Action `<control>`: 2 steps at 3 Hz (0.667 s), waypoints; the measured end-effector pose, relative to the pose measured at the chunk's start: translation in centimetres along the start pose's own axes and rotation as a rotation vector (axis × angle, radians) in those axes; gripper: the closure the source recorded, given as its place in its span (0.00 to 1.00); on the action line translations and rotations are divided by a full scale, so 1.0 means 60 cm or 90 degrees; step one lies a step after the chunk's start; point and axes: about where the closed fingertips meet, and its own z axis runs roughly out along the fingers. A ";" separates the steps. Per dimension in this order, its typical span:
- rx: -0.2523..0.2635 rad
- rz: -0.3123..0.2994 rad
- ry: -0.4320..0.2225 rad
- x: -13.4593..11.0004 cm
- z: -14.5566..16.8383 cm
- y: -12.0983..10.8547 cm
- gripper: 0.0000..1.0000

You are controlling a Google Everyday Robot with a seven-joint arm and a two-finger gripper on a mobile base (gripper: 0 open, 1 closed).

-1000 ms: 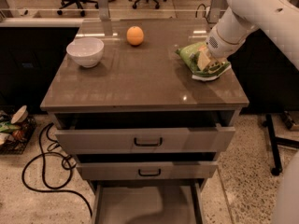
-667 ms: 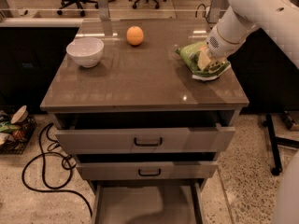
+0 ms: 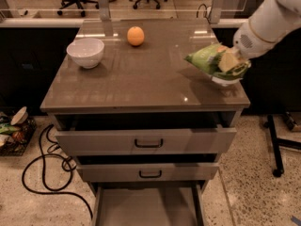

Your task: Place green jalapeno chip bag into bottom drawer

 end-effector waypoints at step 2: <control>0.011 -0.067 -0.055 0.126 -0.109 0.023 1.00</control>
Offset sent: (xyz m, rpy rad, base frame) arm -0.1445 -0.0703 0.0215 -0.0246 -0.1480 0.1605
